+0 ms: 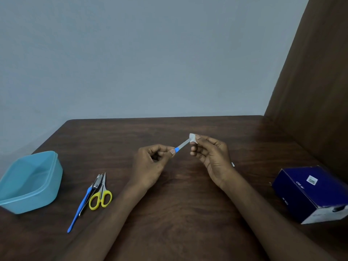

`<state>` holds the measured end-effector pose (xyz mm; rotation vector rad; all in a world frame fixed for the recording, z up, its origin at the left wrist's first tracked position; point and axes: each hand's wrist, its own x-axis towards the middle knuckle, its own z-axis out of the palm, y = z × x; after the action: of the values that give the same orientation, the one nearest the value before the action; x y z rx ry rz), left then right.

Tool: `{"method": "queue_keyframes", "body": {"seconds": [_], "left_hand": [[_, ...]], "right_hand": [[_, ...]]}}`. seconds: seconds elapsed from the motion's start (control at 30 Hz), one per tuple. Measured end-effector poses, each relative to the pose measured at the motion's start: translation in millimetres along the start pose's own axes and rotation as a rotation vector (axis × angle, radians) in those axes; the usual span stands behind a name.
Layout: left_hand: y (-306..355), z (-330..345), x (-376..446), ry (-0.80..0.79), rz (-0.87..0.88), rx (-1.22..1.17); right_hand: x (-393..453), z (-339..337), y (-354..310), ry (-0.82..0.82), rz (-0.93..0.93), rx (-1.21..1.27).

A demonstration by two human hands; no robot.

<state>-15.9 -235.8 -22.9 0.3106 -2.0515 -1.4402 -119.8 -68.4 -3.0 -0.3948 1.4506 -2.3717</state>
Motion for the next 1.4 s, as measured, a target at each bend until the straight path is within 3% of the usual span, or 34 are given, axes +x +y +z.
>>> {"method": "queue_keyframes", "body": {"seconds": [0.7, 1.07, 1.4], "left_hand": [[1.2, -1.0, -1.6, -0.016, 0.016, 0.005], [2.9, -2.6, -3.0, -0.014, 0.035, 0.025], [2.2, -1.7, -2.4, -0.012, 0.031, 0.046]], "right_hand": [[3.9, -2.7, 0.6, 0.084, 0.061, -0.070], [3.8, -5.1, 4.5, -0.024, 0.053, -0.185], [6.5, -7.2, 10.7, -0.001, -0.007, -0.299]]}}
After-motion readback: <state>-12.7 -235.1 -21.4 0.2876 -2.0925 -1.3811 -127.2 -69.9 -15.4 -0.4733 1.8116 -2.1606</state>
